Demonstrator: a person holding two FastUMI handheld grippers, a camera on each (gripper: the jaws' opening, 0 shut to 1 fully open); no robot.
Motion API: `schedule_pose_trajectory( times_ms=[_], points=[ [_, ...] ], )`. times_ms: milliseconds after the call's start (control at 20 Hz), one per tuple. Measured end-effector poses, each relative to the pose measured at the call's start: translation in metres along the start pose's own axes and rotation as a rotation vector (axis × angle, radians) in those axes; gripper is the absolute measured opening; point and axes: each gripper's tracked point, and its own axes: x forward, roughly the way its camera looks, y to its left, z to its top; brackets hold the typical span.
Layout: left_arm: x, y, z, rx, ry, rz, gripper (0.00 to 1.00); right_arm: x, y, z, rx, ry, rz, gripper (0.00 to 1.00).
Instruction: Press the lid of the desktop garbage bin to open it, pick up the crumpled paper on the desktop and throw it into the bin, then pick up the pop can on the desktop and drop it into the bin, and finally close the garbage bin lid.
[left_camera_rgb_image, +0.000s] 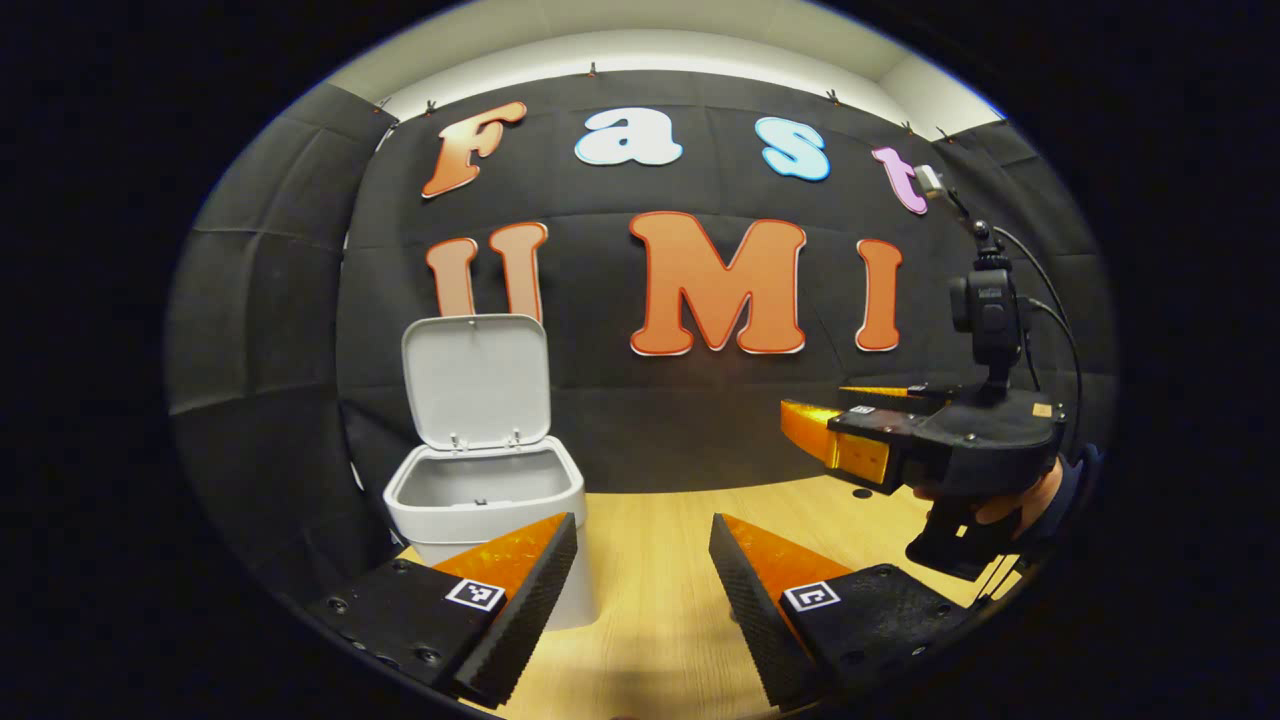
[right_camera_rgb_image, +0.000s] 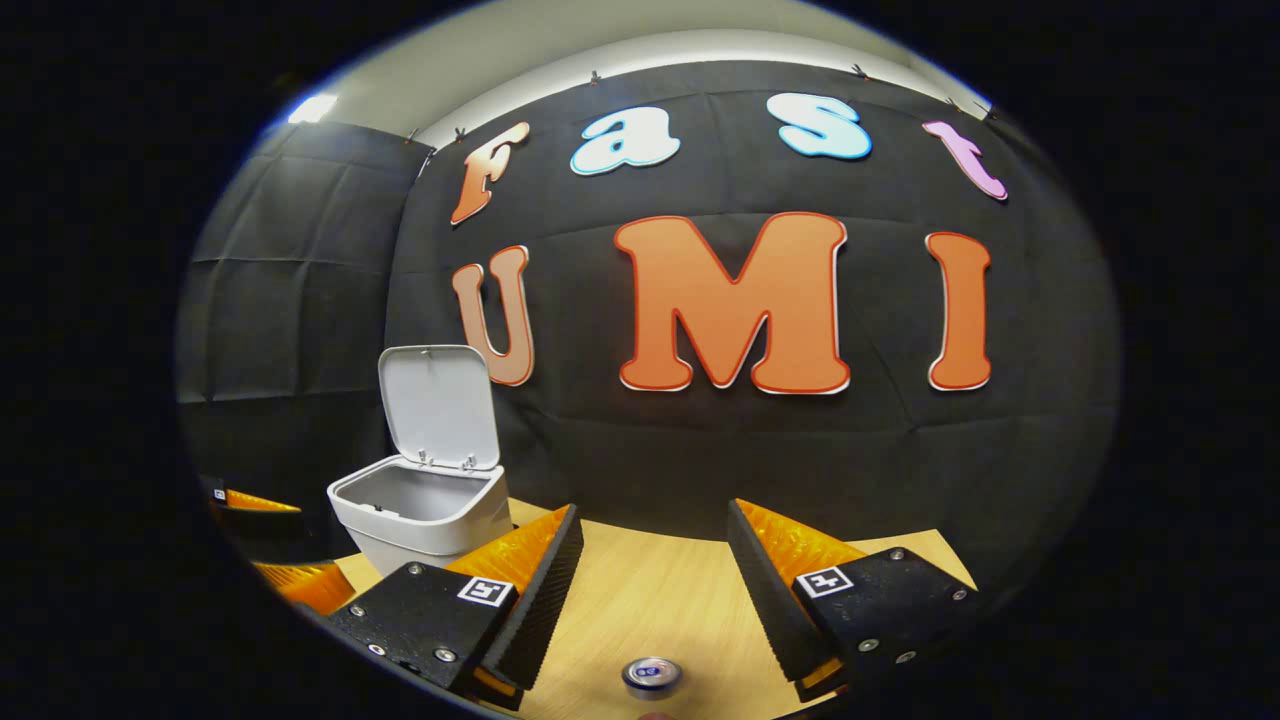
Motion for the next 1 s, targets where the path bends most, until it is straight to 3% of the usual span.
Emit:
schedule_pose_trajectory(
  times_ms=[700, 900, 1000],
  points=[
    [0.067, -0.128, -0.114, 0.046, 0.153, -0.263, 0.86, -0.088, -0.099, -0.005, 0.04, 0.016, -0.233, 0.87],
    [0.091, -0.141, -0.179, 0.096, 0.308, -0.274, 0.87, -0.104, -0.118, -0.009, 0.037, 0.032, -0.28, 0.87],
    [0.104, -0.148, -0.195, 0.106, 0.332, -0.274, 0.88, -0.11, -0.126, -0.011, 0.033, 0.041, -0.3, 0.87]
  ],
)
